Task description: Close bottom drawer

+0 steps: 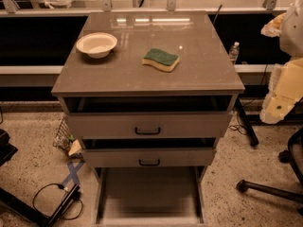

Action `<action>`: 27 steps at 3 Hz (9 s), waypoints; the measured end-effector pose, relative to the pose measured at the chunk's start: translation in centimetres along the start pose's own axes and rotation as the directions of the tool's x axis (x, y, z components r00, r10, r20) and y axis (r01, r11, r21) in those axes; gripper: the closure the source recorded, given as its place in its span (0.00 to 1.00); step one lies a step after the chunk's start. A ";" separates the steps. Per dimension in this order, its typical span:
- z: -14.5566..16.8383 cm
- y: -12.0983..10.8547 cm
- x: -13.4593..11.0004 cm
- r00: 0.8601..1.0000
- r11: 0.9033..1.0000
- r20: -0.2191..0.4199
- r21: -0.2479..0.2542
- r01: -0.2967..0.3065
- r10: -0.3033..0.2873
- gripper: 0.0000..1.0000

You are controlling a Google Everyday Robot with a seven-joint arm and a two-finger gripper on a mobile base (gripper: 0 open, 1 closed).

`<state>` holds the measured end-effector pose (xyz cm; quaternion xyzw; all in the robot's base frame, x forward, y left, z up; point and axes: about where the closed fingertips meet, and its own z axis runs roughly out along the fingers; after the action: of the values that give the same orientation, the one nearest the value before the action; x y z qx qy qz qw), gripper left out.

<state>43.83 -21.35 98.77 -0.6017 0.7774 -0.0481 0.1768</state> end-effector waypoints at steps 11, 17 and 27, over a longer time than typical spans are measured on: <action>48.7 16.2 17.4 0.814 0.915 0.477 0.046 -0.400 0.332 0.18; 68.7 30.3 23.9 0.730 0.833 0.416 -0.152 -0.532 0.543 1.00; 82.0 17.1 10.9 0.620 0.874 0.625 -0.251 -0.417 0.475 1.00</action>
Offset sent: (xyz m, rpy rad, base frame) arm 0.0028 -0.0087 -0.0249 0.1139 -0.0623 -0.0186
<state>53.08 -15.80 14.96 -0.3724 0.7867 0.2480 0.4252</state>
